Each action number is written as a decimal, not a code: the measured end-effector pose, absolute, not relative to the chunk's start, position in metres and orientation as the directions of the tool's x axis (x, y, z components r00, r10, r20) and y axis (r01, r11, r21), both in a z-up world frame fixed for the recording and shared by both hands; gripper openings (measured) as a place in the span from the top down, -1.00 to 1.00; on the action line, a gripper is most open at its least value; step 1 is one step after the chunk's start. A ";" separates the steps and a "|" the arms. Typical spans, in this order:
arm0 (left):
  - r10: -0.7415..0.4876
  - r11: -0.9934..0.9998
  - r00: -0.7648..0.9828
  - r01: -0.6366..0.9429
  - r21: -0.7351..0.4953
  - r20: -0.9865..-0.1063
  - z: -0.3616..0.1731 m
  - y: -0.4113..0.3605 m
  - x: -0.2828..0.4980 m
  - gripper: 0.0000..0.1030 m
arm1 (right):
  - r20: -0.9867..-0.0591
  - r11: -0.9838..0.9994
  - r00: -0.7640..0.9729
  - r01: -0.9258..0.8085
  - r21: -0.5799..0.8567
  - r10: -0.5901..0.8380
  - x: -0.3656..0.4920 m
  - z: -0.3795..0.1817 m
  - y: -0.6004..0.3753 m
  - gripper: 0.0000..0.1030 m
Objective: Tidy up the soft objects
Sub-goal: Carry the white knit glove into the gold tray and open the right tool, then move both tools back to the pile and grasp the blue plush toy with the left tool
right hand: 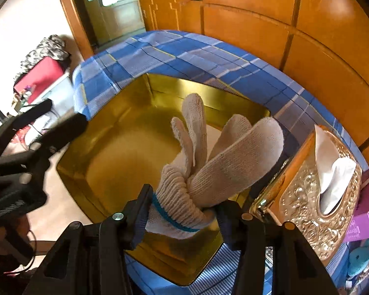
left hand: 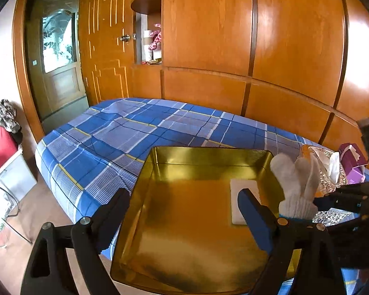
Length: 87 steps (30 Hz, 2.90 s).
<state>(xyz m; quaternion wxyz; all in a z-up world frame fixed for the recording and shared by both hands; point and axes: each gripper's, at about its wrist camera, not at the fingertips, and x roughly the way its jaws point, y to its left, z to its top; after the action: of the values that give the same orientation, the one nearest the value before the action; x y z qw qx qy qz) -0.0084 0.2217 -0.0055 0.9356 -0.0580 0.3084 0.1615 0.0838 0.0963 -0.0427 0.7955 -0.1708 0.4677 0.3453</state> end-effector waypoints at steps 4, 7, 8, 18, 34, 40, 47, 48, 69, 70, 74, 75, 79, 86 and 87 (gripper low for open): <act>0.279 0.942 0.765 -0.335 0.012 -0.581 -0.003 0.219 -0.010 -0.75 | -0.857 0.723 0.351 -0.690 0.036 0.378 0.079 -0.048 0.093 -0.10; 0.282 0.944 0.769 -0.330 0.021 -0.573 -0.001 0.216 -0.011 -0.75 | -0.842 0.735 0.376 -0.677 0.036 0.387 0.080 -0.045 0.090 -0.18; 0.281 0.944 0.770 -0.329 0.021 -0.572 -0.001 0.215 -0.012 -0.75 | -0.836 0.741 0.386 -0.671 0.037 0.391 0.079 -0.043 0.087 -0.18; 0.277 0.951 0.789 -0.305 0.041 -0.548 0.006 0.201 -0.018 -0.75 | -0.753 0.798 0.512 -0.602 0.029 0.414 0.065 -0.010 0.055 -0.18; 0.229 0.971 0.809 -0.232 0.064 -0.541 0.009 0.175 -0.025 -0.79 | -0.613 0.927 0.732 -0.376 0.000 0.296 0.051 0.030 -0.044 -0.19; 0.189 0.982 0.818 -0.171 0.083 -0.543 0.009 0.154 -0.023 -0.79 | -0.600 0.969 0.775 -0.247 0.004 0.200 0.055 0.034 -0.099 -0.19; 0.141 0.990 0.828 -0.103 0.100 -0.542 0.013 0.127 -0.022 -0.87 | -0.585 0.997 0.807 -0.069 0.047 0.083 0.054 0.033 -0.168 -0.22; 0.134 0.990 0.830 -0.089 0.109 -0.541 0.014 0.121 -0.022 -0.87 | -0.586 0.998 0.808 -0.041 0.053 0.064 0.053 0.032 -0.179 -0.22; -0.175 0.923 0.813 0.332 0.196 -0.555 0.036 -0.026 0.003 -0.86 | -0.581 0.779 0.693 0.609 0.153 -0.427 0.057 -0.014 -0.413 -0.41; -0.188 0.912 0.808 0.354 0.205 -0.559 0.036 -0.038 0.007 -0.86 | -0.598 0.768 0.679 0.620 0.156 -0.426 0.056 -0.020 -0.418 -0.41; -0.243 0.880 0.760 0.434 0.193 -0.603 0.032 -0.080 0.026 -0.76 | -0.636 0.730 0.678 0.634 0.254 -0.368 0.054 -0.029 -0.438 -0.41; -0.260 0.871 0.743 0.456 0.183 -0.617 0.030 -0.091 0.032 -0.69 | -0.640 0.732 0.681 0.629 0.262 -0.356 0.054 -0.030 -0.438 -0.41; -0.311 0.840 0.674 0.525 0.138 -0.670 0.019 -0.136 0.059 -0.49 | -0.645 0.742 0.693 0.608 0.283 -0.323 0.056 -0.031 -0.437 -0.41; -0.341 0.819 0.593 0.569 0.080 -0.729 -0.007 -0.213 0.115 -0.37 | -0.660 0.725 0.702 0.598 0.341 -0.268 0.056 -0.038 -0.442 -0.41; -0.341 0.819 0.590 0.569 0.077 -0.732 -0.009 -0.219 0.120 -0.44 | -0.664 0.723 0.701 0.598 0.347 -0.260 0.057 -0.039 -0.443 -0.41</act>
<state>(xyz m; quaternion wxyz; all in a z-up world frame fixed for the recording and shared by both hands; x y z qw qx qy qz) 0.1201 -0.2188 -0.0094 0.8783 0.1532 0.3715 -0.2592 0.0566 -0.4426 -0.0389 0.8782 0.2811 0.3001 -0.2441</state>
